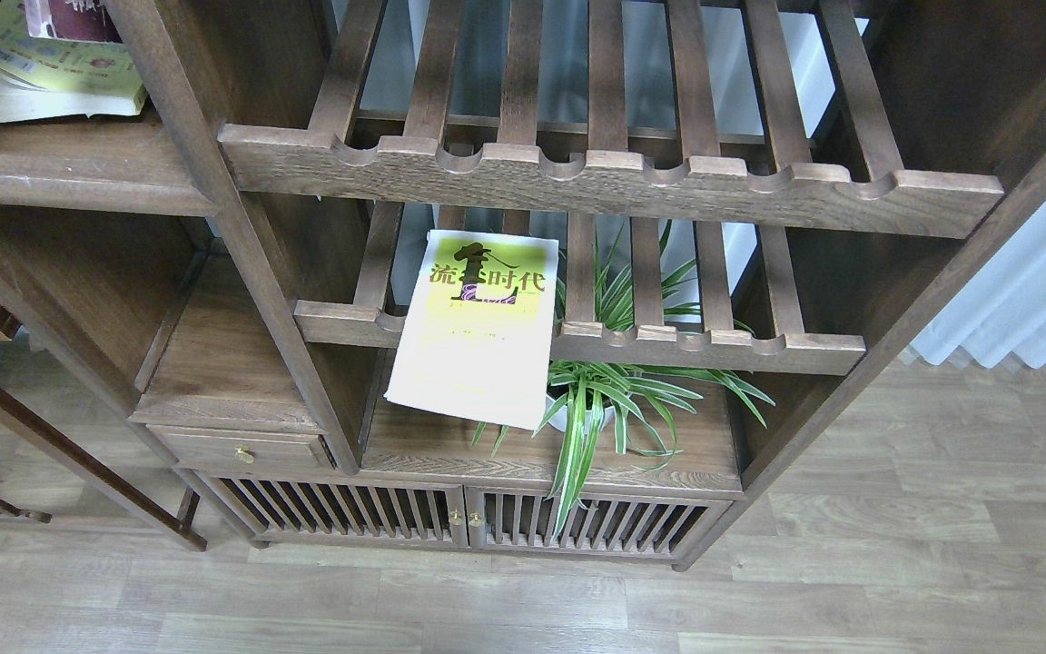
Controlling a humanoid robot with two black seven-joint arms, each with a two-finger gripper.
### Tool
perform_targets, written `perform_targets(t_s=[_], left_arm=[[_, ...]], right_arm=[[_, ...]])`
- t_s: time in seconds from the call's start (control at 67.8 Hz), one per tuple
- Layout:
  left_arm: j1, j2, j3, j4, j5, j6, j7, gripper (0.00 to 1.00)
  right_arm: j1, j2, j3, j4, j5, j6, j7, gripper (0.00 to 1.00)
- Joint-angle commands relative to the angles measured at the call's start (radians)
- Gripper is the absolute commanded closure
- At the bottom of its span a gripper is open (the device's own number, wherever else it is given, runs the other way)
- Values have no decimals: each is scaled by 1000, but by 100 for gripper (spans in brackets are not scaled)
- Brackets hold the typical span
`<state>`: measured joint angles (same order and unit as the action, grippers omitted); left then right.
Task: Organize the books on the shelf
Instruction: 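Place the maroon book on the shelf section beside the left arm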
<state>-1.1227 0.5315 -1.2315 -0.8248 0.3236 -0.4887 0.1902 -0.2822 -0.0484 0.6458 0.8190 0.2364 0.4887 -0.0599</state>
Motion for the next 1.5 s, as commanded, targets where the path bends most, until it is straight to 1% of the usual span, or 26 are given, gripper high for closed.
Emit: perform_targets(t_s=[0.0,0.015,0.03,0.044,0.133,0.207,0.354,0.546,0.634,0.649,0.708,1.003,1.21,1.298,1.342,1.49], left_arm=[[17,-4,0,-7,-3,0,-3,29],[18,-2,0,-7,-3,0,-3,25],[24,-1,-5,-13,-3,0,-5,17],[29,1,-9,-16,-5,0,-5,15],[70,27,-28,-48,-15,0,-3,15],[81,50,-40,-63,-26,0,-3,15],[96,50,-45,-74,-37,0,-5,14],[139,61,-60,-137,-46,0,-5,14],[175,65,-98,-178,-46,0,2,14],[211,65,-138,-222,-46,0,8,14],[256,67,-178,-267,-46,0,9,13],[472,77,-350,-425,-49,0,11,11],[691,73,-483,-559,-109,0,12,9],[754,76,-514,-589,-133,0,20,8],[816,73,-546,-611,-140,0,28,7],[911,61,-580,-639,-146,0,26,6]], right_arm=[[1,1,0,0,0,0,0,1],[1,1,2,-1,0,0,0,1],[3,1,2,-1,1,0,0,1],[3,1,3,-1,1,0,0,1],[14,1,6,-9,14,0,3,1],[18,5,6,-14,17,0,5,1],[18,13,0,-14,17,0,5,1],[17,9,0,-14,17,0,5,1],[17,7,0,-14,18,0,5,1],[17,9,0,-14,17,0,5,1],[18,12,0,-14,17,0,5,1],[20,15,0,-14,17,0,5,1],[15,13,0,-12,17,0,5,1],[15,15,0,-12,17,0,5,1],[17,16,0,-11,18,0,5,1],[17,22,0,-11,18,0,5,1]])
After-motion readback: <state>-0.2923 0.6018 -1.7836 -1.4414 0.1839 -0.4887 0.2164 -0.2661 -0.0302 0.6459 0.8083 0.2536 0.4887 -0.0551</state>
